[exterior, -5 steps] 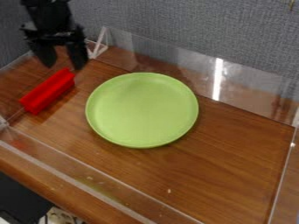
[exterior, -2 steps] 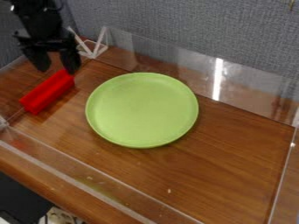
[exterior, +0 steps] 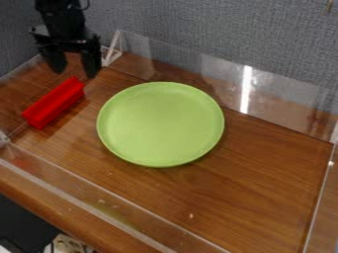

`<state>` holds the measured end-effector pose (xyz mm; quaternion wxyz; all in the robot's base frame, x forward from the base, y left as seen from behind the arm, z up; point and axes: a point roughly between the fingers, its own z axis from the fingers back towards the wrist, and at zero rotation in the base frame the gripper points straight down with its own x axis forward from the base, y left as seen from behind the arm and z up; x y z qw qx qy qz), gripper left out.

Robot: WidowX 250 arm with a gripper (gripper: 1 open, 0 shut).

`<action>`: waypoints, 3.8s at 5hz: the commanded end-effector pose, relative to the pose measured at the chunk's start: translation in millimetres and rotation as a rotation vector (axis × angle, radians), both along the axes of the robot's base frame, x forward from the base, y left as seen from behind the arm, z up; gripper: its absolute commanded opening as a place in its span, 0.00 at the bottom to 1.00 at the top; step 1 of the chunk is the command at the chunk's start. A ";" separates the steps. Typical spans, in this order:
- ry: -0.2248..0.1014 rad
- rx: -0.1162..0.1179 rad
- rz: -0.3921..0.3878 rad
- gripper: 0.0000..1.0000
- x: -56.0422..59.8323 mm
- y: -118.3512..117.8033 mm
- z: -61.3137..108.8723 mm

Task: Put the red object on the left side

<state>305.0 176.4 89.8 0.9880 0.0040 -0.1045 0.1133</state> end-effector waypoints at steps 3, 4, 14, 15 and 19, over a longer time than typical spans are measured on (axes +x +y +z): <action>0.071 0.150 -0.071 1.00 7.8 -5.5 -1.4; 0.079 0.160 -0.013 1.00 8.5 -2.5 10.8; 0.103 0.080 -0.124 1.00 -2.4 4.4 28.0; 0.083 0.085 -0.093 1.00 -1.3 7.8 34.7; 0.087 0.075 -0.083 1.00 0.0 -3.5 21.3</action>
